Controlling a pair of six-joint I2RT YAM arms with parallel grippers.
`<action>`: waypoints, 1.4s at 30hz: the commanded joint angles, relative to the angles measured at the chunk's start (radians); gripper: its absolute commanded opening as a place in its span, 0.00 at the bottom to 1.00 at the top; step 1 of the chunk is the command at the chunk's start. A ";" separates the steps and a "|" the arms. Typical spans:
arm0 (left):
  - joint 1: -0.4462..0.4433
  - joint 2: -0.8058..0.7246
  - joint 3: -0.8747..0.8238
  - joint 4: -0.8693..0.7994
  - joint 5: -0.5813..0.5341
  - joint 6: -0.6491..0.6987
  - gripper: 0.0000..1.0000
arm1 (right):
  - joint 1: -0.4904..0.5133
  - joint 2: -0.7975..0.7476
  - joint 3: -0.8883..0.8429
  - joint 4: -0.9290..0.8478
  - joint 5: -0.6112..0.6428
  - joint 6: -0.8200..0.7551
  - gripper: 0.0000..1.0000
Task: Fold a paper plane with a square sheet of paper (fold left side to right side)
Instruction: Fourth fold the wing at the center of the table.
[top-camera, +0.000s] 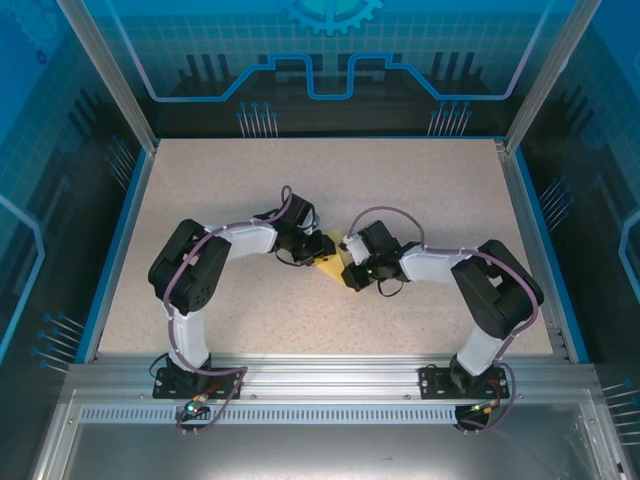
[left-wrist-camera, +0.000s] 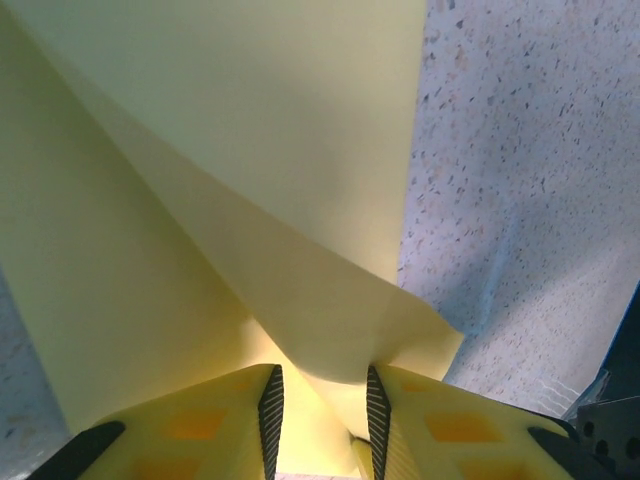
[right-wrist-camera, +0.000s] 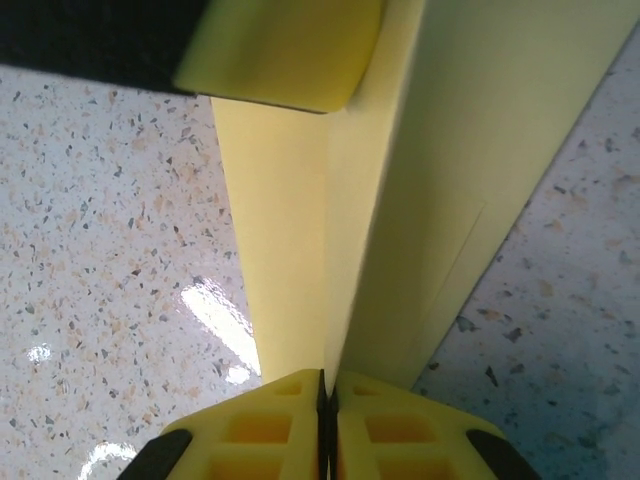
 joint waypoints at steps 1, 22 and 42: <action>-0.011 0.028 0.035 0.002 0.020 -0.003 0.32 | -0.029 0.006 -0.019 -0.003 -0.046 0.014 0.11; -0.010 0.077 0.040 -0.002 0.010 0.005 0.33 | -0.144 -0.060 -0.046 0.054 -0.249 0.084 0.35; -0.012 0.060 0.035 -0.004 0.007 0.009 0.32 | -0.221 0.151 0.169 -0.003 -0.450 0.126 0.38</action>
